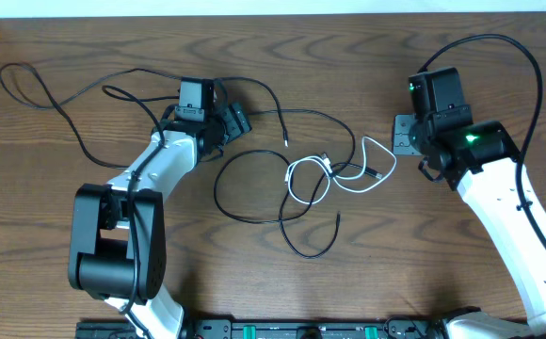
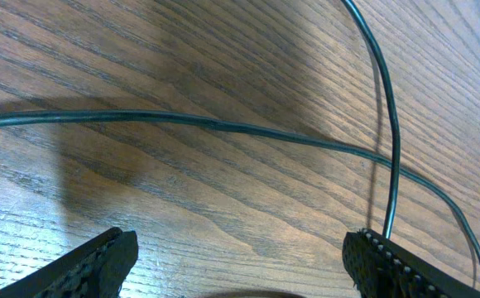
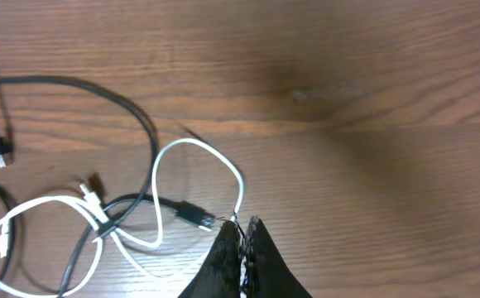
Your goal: Untangle cables
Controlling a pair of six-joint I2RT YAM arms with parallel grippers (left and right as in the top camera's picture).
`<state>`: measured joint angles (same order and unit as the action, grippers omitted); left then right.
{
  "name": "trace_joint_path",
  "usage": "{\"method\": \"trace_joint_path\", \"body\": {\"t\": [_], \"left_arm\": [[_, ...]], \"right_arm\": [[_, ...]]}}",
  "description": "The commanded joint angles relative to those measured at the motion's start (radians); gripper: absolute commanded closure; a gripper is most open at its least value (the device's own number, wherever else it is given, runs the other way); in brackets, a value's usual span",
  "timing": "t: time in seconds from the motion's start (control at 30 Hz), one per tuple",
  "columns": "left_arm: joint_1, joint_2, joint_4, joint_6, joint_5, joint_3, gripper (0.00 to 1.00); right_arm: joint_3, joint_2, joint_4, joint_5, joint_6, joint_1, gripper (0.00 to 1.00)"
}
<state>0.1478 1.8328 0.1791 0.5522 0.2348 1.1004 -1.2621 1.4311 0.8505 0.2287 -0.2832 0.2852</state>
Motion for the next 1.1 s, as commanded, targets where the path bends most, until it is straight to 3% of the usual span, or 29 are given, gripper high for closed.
{"method": "trace_joint_path", "body": {"t": [0.0,0.03,0.1,0.23,0.33,0.37,0.47,0.57,0.9,1.07], "left_arm": [[0.002,-0.019,0.003,-0.01,0.009,0.015,0.15],[0.002,-0.019,0.003,-0.01,0.009,0.015,0.15],[0.002,-0.019,0.003,-0.01,0.009,0.015,0.15],[0.002,-0.019,0.003,-0.01,0.009,0.015,0.15],[0.002,-0.019,0.003,-0.009,0.009,0.015,0.15],[0.002,-0.019,0.003,-0.009,0.009,0.015,0.15],[0.002,-0.019,0.004,-0.01,0.009,0.015,0.15],[0.002,-0.019,0.003,-0.01,0.009,0.015,0.15],[0.002,-0.019,0.003,-0.01,0.009,0.015,0.15],[0.002,-0.019,0.004,-0.009,0.009,0.015,0.15]], "right_arm": [[0.0,-0.002,-0.011,0.068,-0.079,-0.01,0.99],[0.0,0.002,-0.024,0.038,-0.095,-0.01,0.98],[0.0,0.014,-0.063,-0.064,-0.086,-0.009,0.82],[0.0,0.068,-0.155,-0.319,-0.037,-0.005,0.63],[0.0,0.13,-0.211,-0.407,-0.037,0.008,0.37],[0.0,0.159,-0.235,-0.423,-0.037,0.013,0.35],[0.0,0.252,-0.328,-0.476,-0.037,0.027,0.43],[0.0,0.319,-0.385,-0.484,-0.037,0.032,0.46],[0.0,0.472,-0.38,-0.481,-0.042,0.032,0.42],[0.0,0.507,-0.335,-0.33,-0.103,0.033,0.42]]}}
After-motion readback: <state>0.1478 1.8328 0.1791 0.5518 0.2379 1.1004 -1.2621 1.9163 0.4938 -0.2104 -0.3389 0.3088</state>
